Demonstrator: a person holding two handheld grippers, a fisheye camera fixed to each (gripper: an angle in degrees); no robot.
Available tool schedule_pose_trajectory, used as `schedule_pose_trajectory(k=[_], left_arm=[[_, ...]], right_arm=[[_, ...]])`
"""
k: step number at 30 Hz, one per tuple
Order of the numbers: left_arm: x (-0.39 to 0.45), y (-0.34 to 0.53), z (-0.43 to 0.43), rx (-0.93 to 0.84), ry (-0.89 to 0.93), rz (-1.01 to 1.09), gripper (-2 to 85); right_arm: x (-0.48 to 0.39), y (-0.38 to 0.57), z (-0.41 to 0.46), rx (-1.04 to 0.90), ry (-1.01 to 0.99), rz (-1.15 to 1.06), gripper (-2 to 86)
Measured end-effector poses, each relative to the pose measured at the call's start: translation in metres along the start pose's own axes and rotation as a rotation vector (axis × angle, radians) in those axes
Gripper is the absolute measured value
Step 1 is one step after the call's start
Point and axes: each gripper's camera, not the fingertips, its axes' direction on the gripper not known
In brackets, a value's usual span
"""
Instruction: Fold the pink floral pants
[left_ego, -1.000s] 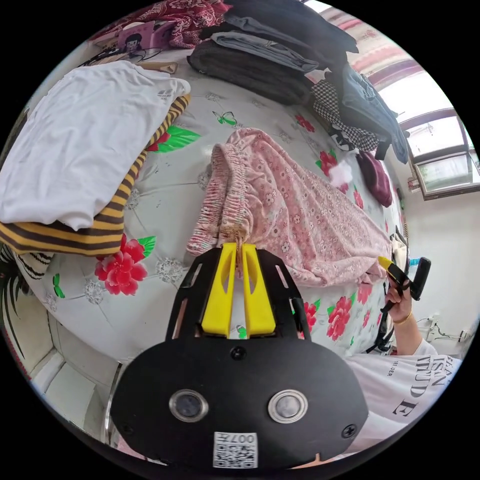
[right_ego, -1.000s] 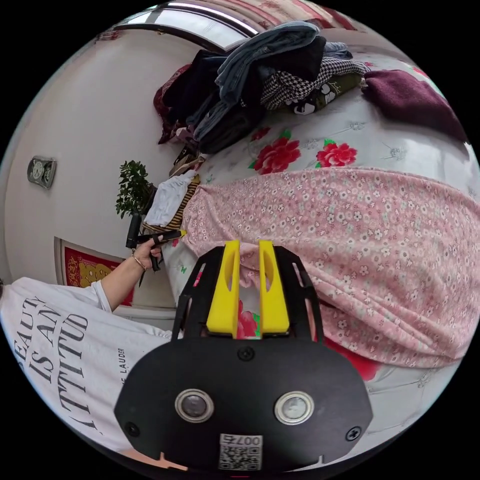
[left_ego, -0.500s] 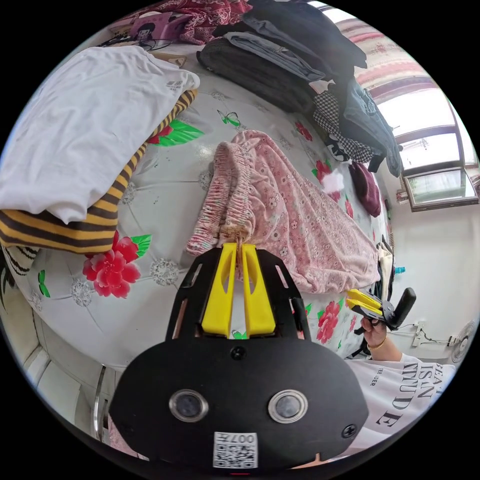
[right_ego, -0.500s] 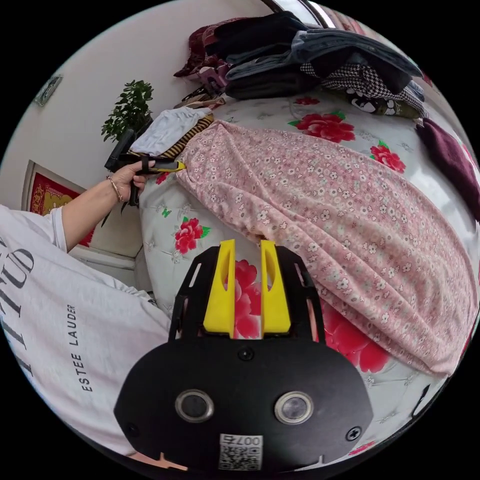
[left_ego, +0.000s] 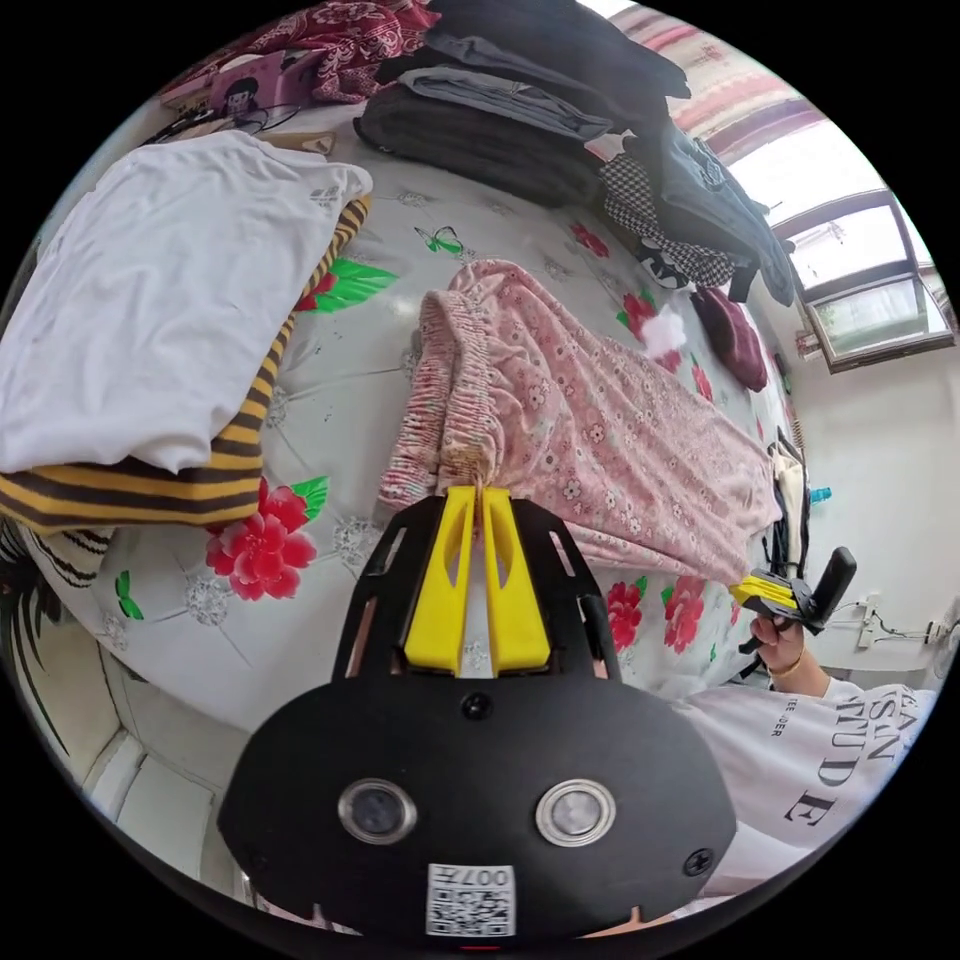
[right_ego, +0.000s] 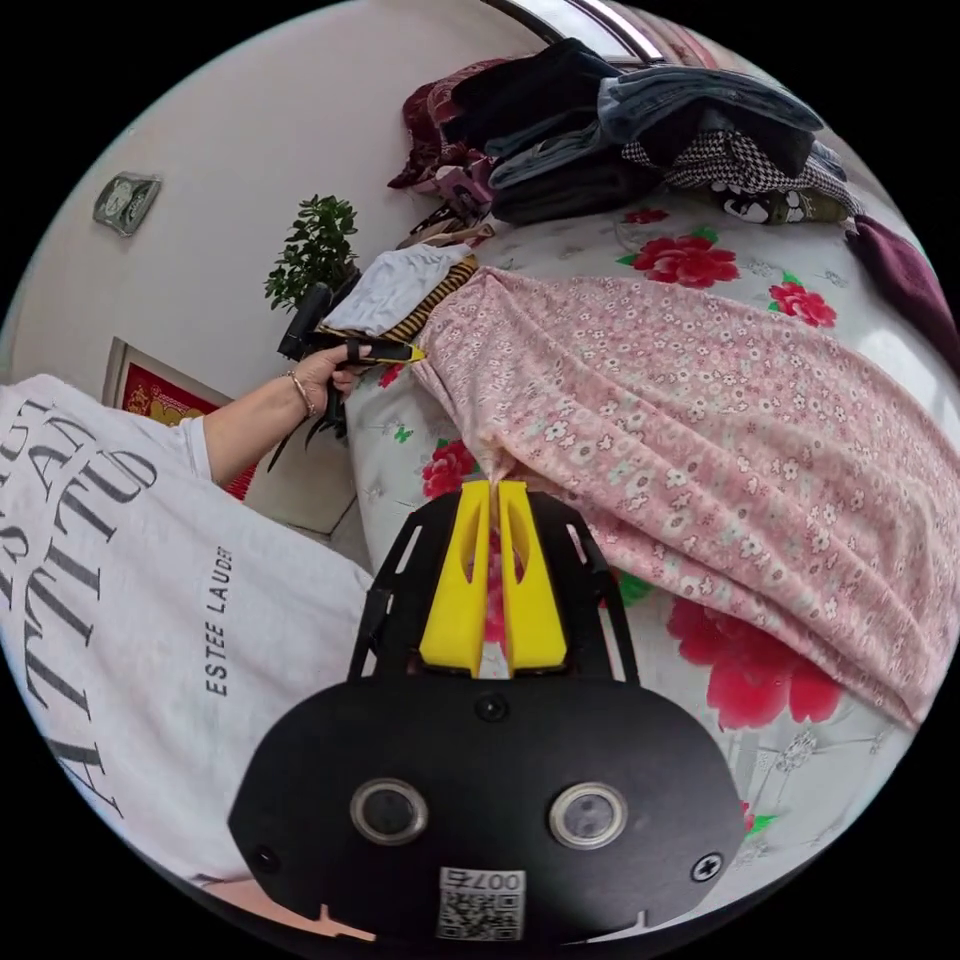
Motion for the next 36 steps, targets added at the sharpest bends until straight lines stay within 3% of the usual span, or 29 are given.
schedule_pose_trajectory(k=[6,11,14,16,18,23,28,30,32,34,36], left_arm=[[0.005,0.074,0.010,-0.050,-0.048,-0.026,-0.9],[0.006,0.190,0.004,-0.208,-0.151,-0.072,-0.7],[-0.005,0.246,0.012,-0.312,-0.164,-0.096,-0.2],[-0.008,0.262,0.003,-0.273,-0.138,-0.115,0.1],[0.003,0.253,-0.010,-0.188,-0.130,-0.069,0.7],[0.103,0.121,0.009,-0.089,-0.100,0.382,2.6],[0.174,0.063,0.029,-0.342,-0.148,0.675,-0.6],[0.156,0.075,0.038,-0.447,-0.139,0.653,-0.8],[0.092,0.107,0.058,-0.528,-0.208,0.463,-0.9],[0.051,0.136,0.061,-0.513,-0.201,0.300,-0.9],[0.041,0.153,0.042,-0.383,-0.155,0.234,-0.8]], right_arm=[[0.001,0.054,0.039,-0.167,-0.106,0.084,-0.1],[0.017,0.113,0.038,-0.218,-0.199,0.234,0.4],[0.029,0.147,0.018,-0.134,-0.171,0.366,1.9],[0.043,0.170,0.000,-0.015,-0.188,0.481,3.6],[0.057,0.195,-0.016,0.120,-0.199,0.606,5.1],[0.088,0.247,-0.015,0.357,-0.367,0.833,8.3],[0.090,0.254,-0.011,0.406,-0.434,0.854,9.1],[0.088,0.257,-0.008,0.403,-0.422,0.845,9.2],[0.087,0.264,-0.002,0.410,-0.433,0.834,9.0],[0.089,0.270,0.001,0.431,-0.449,0.843,8.7],[0.091,0.274,0.001,0.444,-0.463,0.851,8.6]])
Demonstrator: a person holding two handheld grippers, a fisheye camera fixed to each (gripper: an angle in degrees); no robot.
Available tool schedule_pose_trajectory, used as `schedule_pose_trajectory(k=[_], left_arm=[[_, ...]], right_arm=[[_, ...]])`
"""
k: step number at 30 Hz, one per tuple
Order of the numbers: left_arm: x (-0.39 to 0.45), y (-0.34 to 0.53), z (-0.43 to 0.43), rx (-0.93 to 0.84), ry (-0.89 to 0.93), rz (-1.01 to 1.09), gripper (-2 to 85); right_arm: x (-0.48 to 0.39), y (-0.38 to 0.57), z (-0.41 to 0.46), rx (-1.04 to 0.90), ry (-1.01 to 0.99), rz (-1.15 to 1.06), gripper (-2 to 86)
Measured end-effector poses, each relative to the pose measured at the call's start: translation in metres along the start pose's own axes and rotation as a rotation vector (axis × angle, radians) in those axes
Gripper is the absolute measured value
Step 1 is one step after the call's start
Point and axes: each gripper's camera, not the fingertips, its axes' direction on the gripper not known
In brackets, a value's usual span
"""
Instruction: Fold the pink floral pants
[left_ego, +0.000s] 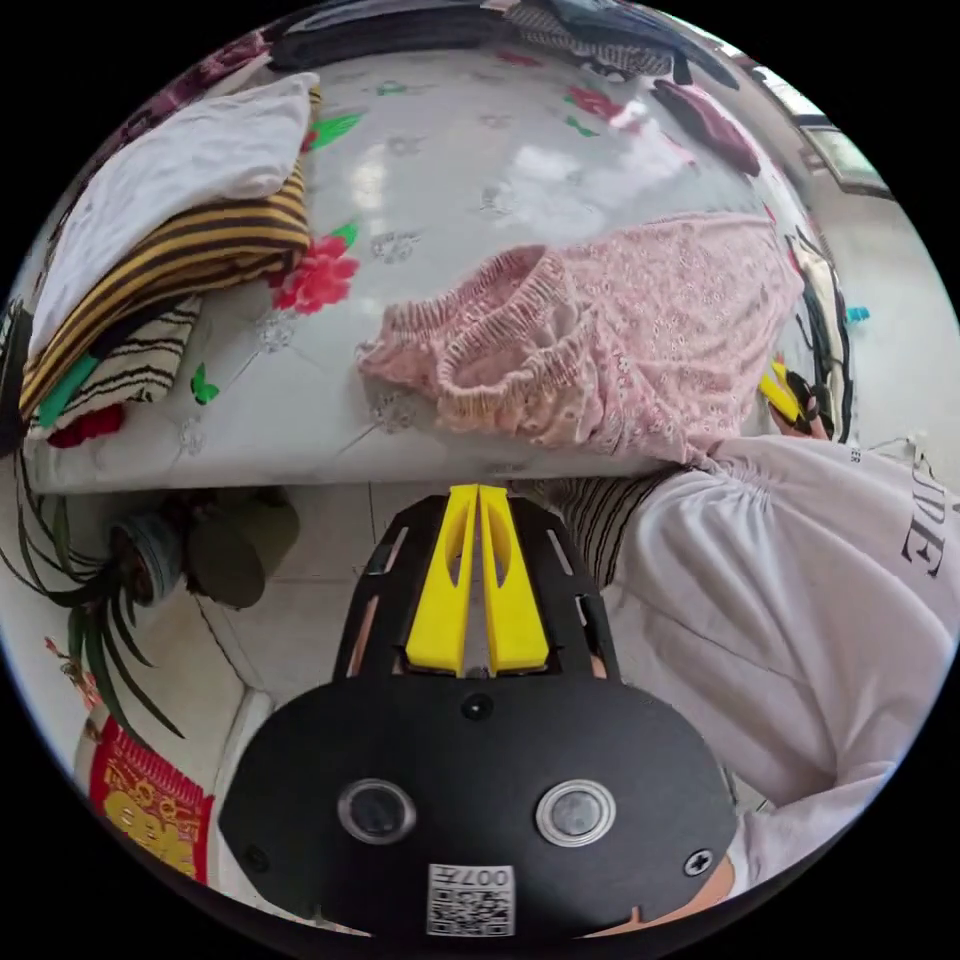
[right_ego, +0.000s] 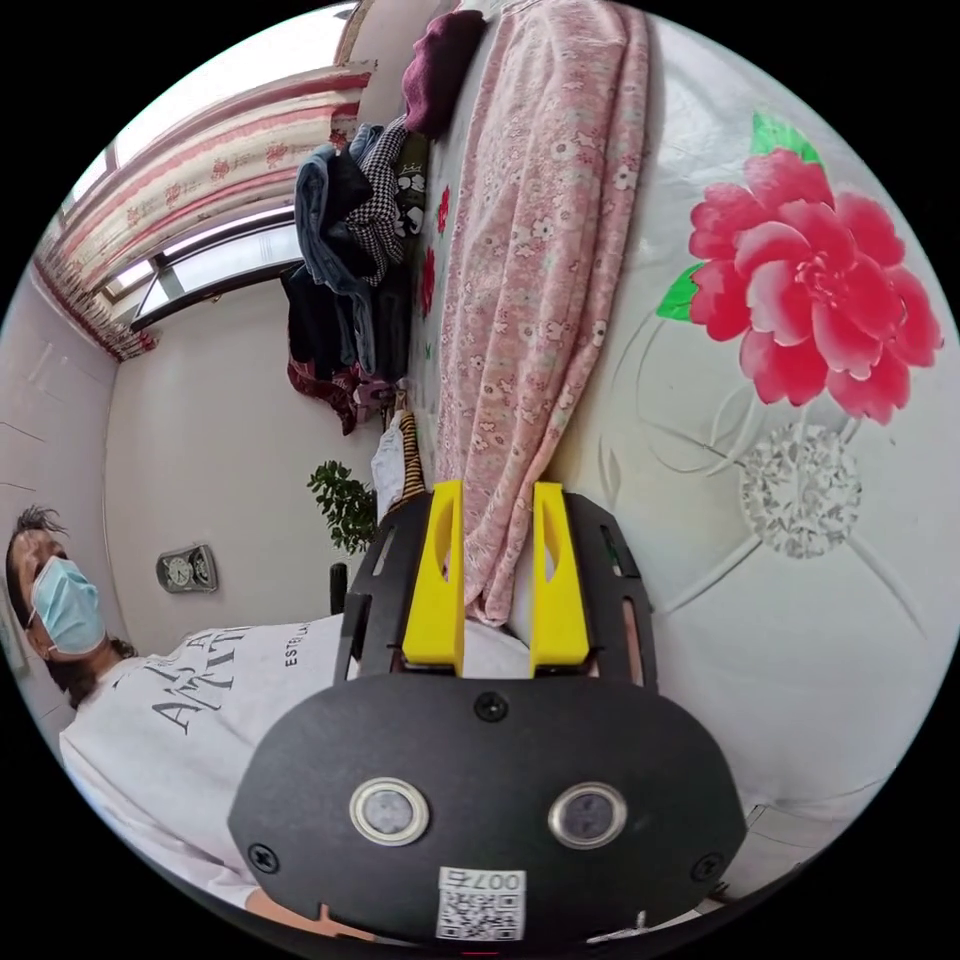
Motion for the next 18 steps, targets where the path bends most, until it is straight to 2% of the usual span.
schedule_pose_trajectory(k=[2,6,9,11,14,18], left_arm=[[0.008,0.001,-0.025,0.193,0.060,-0.005,-0.4],[0.043,-0.073,-0.035,0.319,0.184,0.164,3.7],[0.094,-0.173,-0.012,0.285,0.267,0.355,7.9],[0.148,-0.251,0.020,0.199,0.307,0.484,9.9],[0.217,-0.323,0.061,0.074,0.284,0.628,12.6],[0.275,-0.371,0.102,-0.026,0.260,0.735,14.6]], right_arm=[[0.000,0.000,0.000,-0.009,0.017,0.001,8.3],[0.000,0.001,-0.004,-0.016,0.041,0.008,7.9],[0.002,0.005,-0.013,-0.026,0.052,0.013,7.4],[0.004,0.013,-0.024,-0.001,0.066,0.015,6.9],[0.012,0.019,-0.032,0.040,0.031,0.031,6.0],[0.019,0.016,-0.032,0.087,-0.029,0.016,4.1]])
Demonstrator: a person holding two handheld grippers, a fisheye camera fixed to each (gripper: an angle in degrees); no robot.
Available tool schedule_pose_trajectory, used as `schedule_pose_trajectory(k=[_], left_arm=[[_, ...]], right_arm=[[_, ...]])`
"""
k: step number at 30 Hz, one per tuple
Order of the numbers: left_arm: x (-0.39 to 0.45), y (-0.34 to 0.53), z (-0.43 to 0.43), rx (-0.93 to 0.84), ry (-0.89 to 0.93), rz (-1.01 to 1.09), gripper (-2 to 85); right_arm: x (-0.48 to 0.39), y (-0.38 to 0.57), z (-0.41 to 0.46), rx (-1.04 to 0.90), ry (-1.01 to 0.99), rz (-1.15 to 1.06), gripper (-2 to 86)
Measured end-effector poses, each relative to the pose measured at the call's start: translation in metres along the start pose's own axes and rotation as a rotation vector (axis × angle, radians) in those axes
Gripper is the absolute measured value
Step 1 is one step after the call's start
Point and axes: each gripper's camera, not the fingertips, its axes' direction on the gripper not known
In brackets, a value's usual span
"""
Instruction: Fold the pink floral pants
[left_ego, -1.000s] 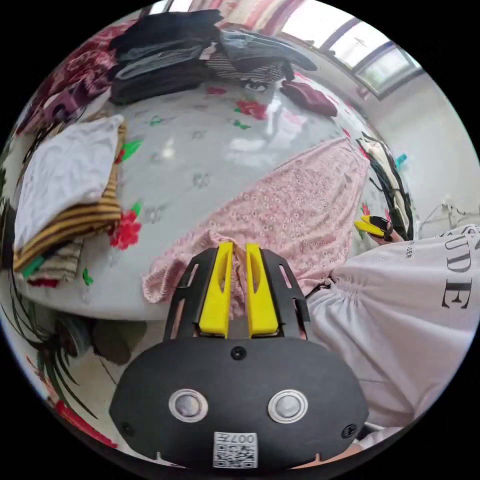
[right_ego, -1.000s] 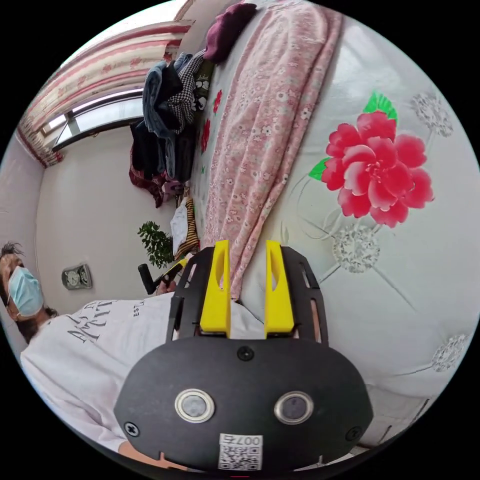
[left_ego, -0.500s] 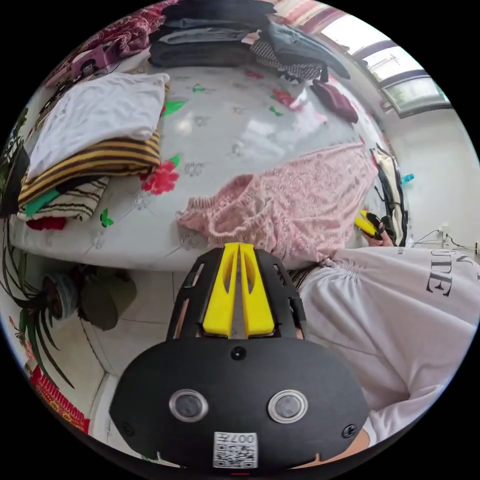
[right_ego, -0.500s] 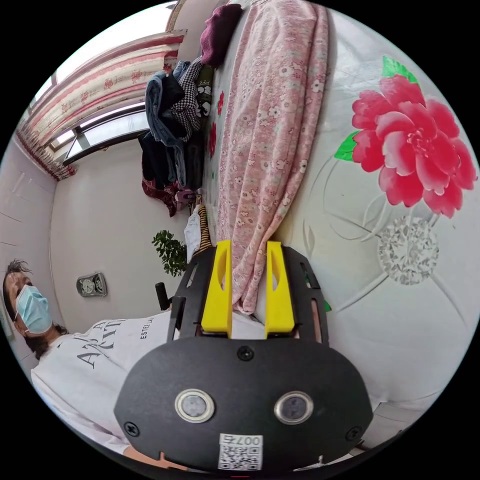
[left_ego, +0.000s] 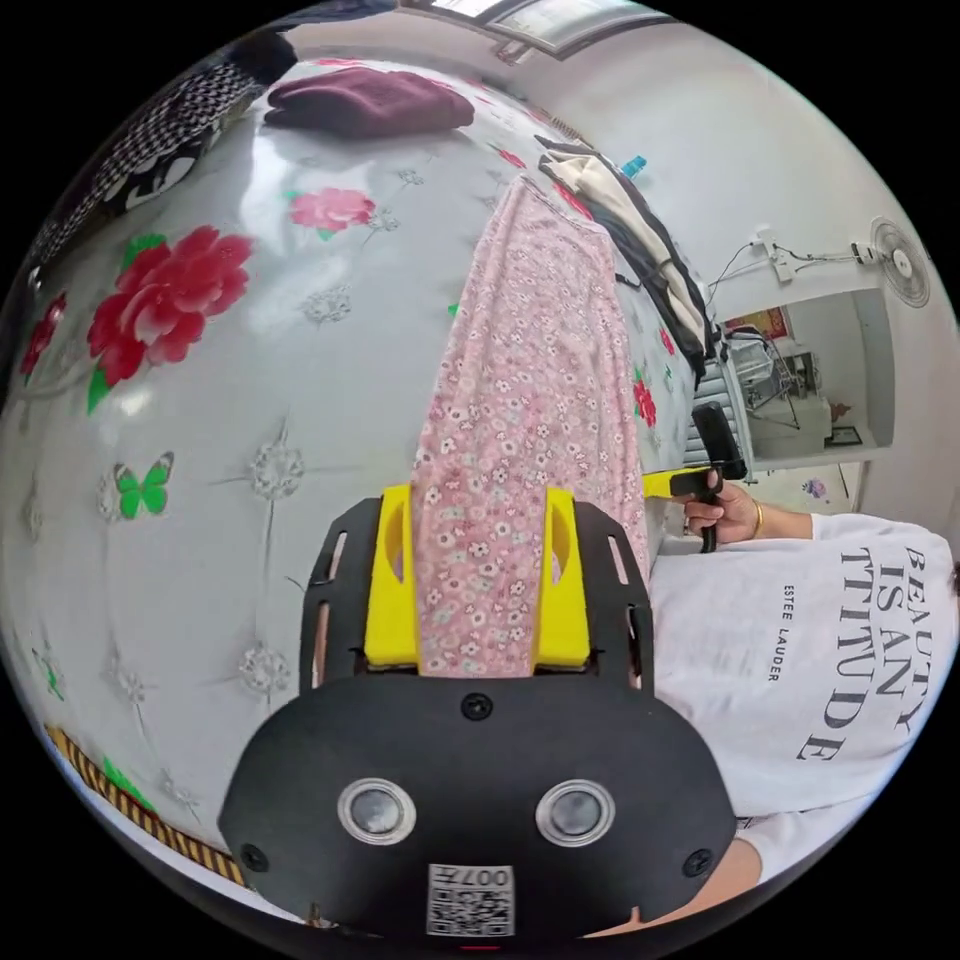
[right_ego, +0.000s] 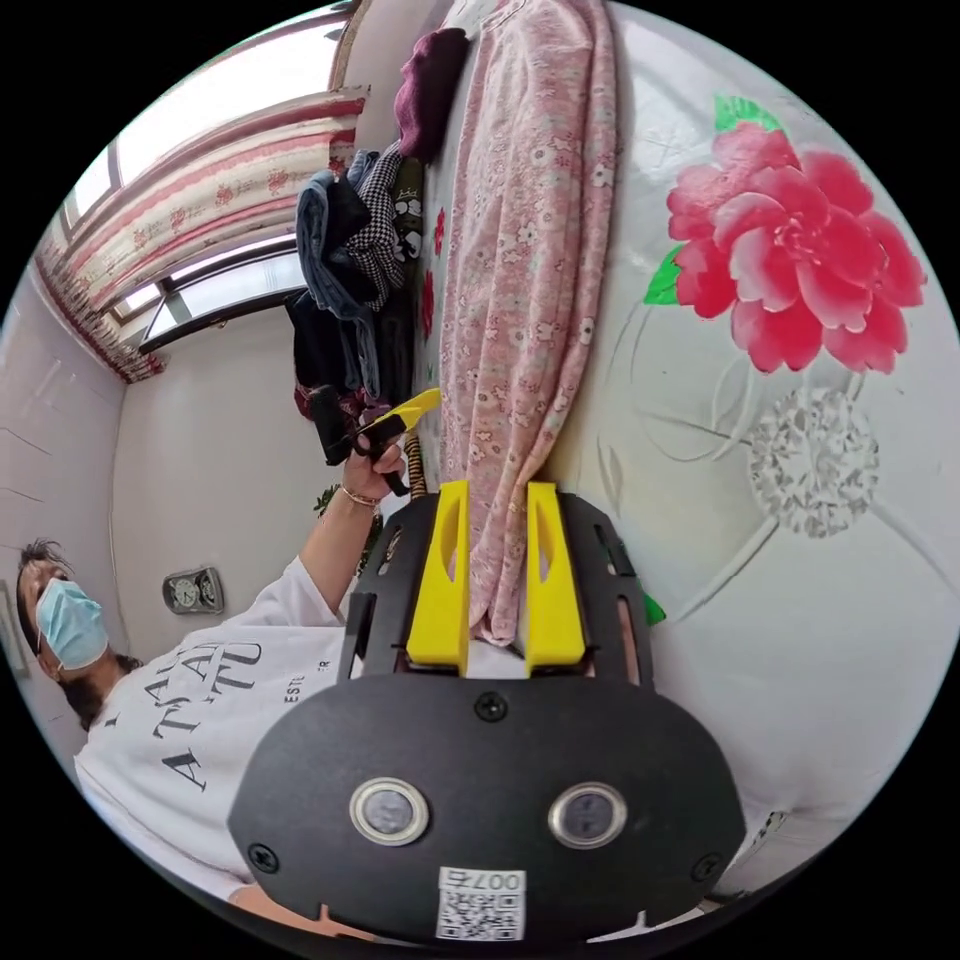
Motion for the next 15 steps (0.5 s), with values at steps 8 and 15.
schedule_pose_trajectory(k=[8,15], left_arm=[[-0.023,-0.066,0.039,-0.086,0.125,-0.042,2.9],[-0.062,-0.022,-0.008,0.127,0.177,-0.111,13.0]], right_arm=[[0.009,-0.001,-0.018,0.040,-0.107,0.011,0.9],[-0.002,0.017,-0.055,0.083,0.005,0.014,3.7]])
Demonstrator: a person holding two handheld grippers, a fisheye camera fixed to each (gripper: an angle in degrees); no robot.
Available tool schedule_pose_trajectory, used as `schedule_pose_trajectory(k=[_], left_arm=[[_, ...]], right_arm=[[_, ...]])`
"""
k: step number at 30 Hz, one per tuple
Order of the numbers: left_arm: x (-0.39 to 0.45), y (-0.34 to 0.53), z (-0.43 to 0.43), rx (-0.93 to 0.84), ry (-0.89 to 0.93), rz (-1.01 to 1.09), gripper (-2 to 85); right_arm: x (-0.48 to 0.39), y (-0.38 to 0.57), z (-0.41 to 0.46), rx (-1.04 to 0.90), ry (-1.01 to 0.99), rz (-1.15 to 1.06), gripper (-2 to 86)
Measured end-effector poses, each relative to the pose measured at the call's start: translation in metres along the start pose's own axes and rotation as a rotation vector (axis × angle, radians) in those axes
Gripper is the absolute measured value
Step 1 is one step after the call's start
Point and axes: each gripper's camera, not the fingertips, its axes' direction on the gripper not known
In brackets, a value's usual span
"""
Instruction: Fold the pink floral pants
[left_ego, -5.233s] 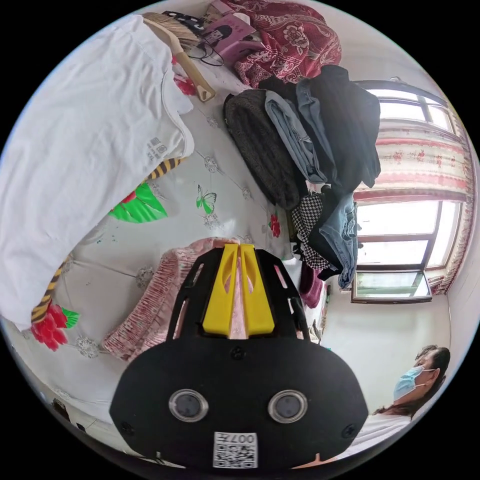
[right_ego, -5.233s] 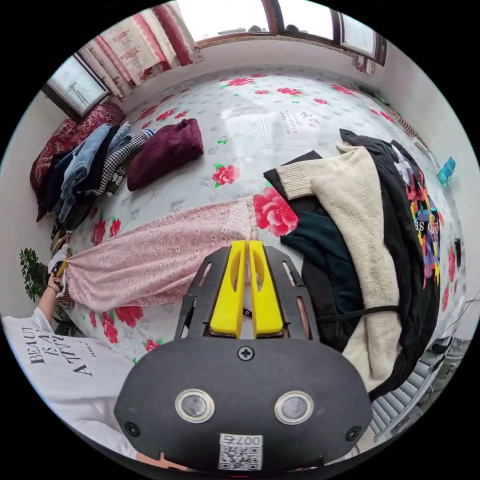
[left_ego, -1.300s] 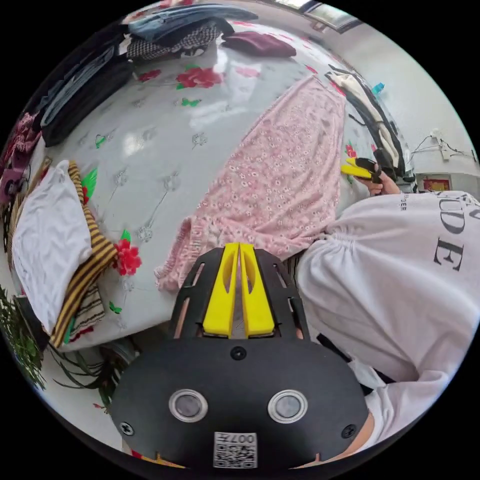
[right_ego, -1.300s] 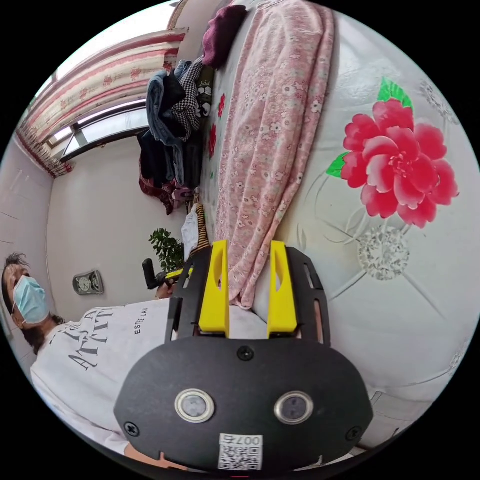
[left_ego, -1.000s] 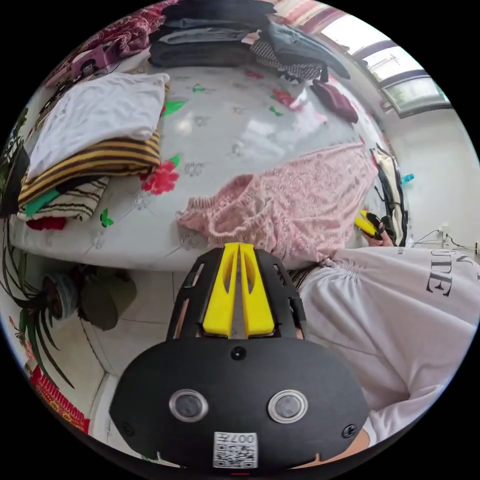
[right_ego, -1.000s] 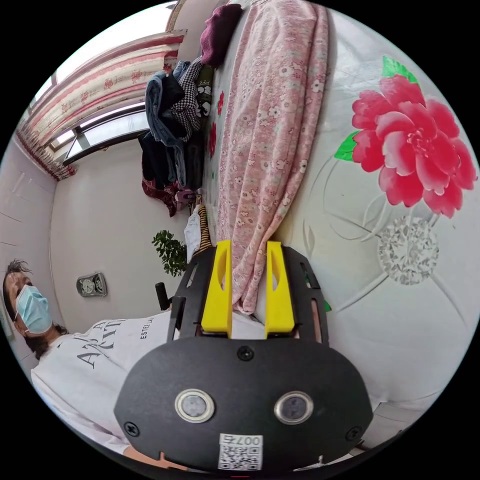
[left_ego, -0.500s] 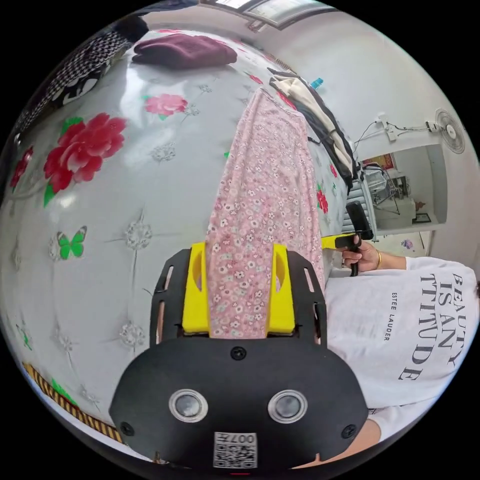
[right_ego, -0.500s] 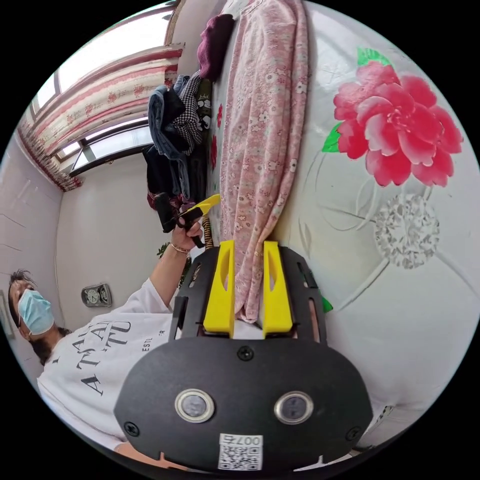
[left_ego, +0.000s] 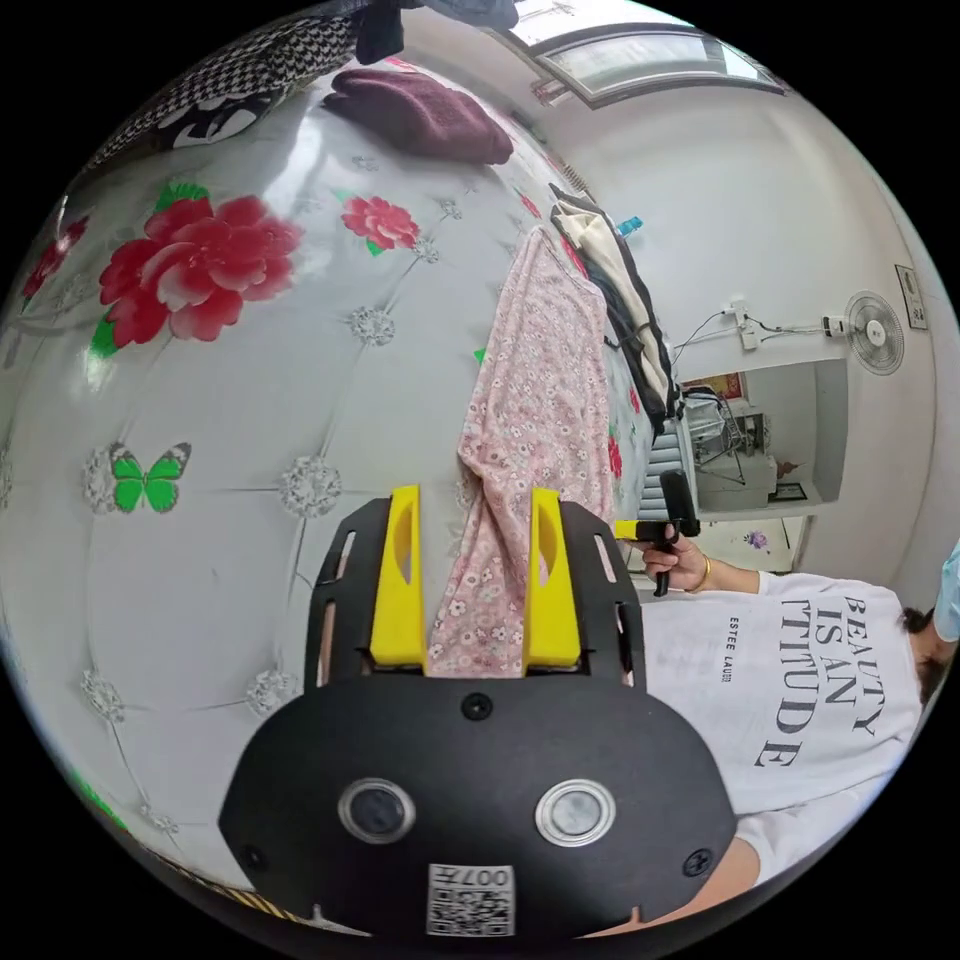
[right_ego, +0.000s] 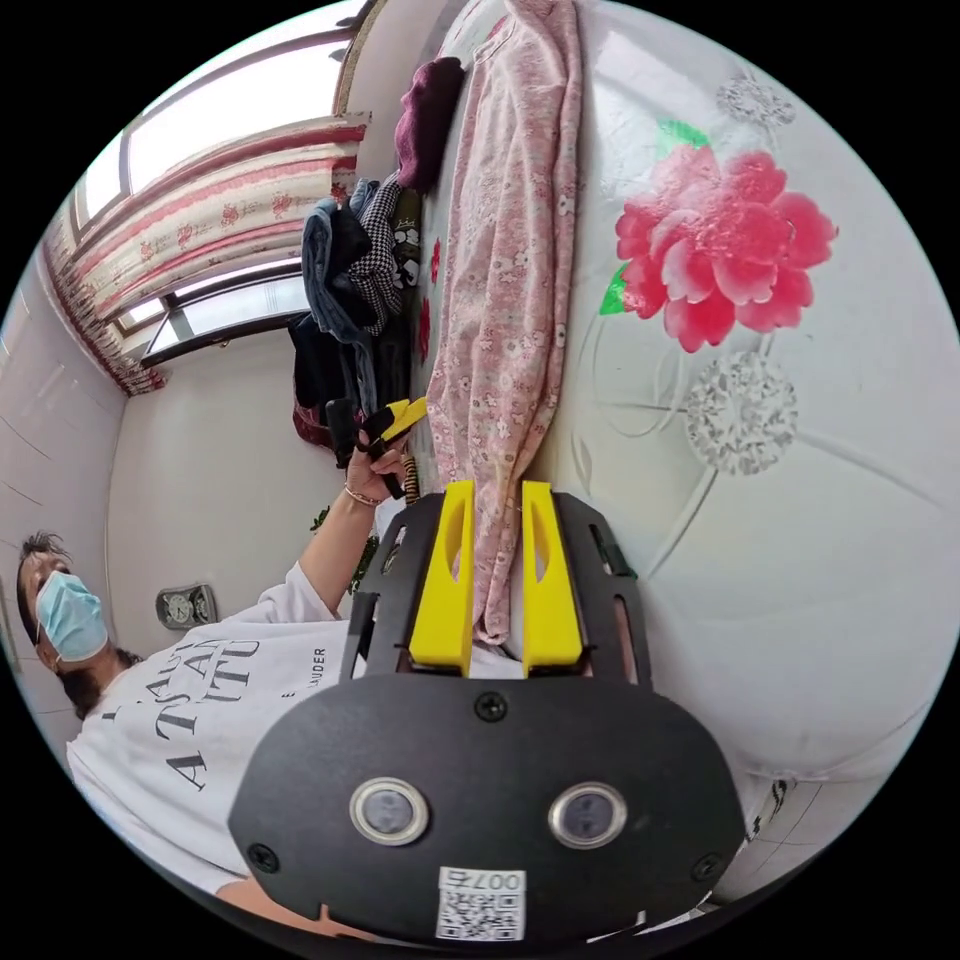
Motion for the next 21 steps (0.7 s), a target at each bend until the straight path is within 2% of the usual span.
schedule_pose_trajectory(k=[3,5,7,12,17,21], left_arm=[[0.004,-0.004,-0.007,-0.005,-0.005,0.030,14.4],[0.011,-0.024,0.014,-0.092,-0.005,0.067,15.2],[0.017,-0.042,0.023,-0.105,-0.026,0.093,13.9],[0.020,-0.088,0.039,-0.192,0.046,0.097,12.3],[0.005,-0.083,0.041,-0.298,0.067,0.046,3.4],[-0.001,-0.063,0.017,-0.182,0.132,0.043,5.0]], right_arm=[[-0.004,0.001,-0.008,0.002,-0.025,0.013,5.6],[-0.005,0.000,-0.008,-0.009,-0.034,0.009,5.5],[-0.006,-0.003,-0.006,-0.011,-0.044,0.008,4.9],[-0.014,-0.023,0.001,-0.050,-0.039,-0.009,2.4],[-0.017,-0.017,-0.022,-0.044,-0.158,-0.021,0.5],[-0.015,-0.003,-0.043,-0.024,-0.162,0.010,0.3]])
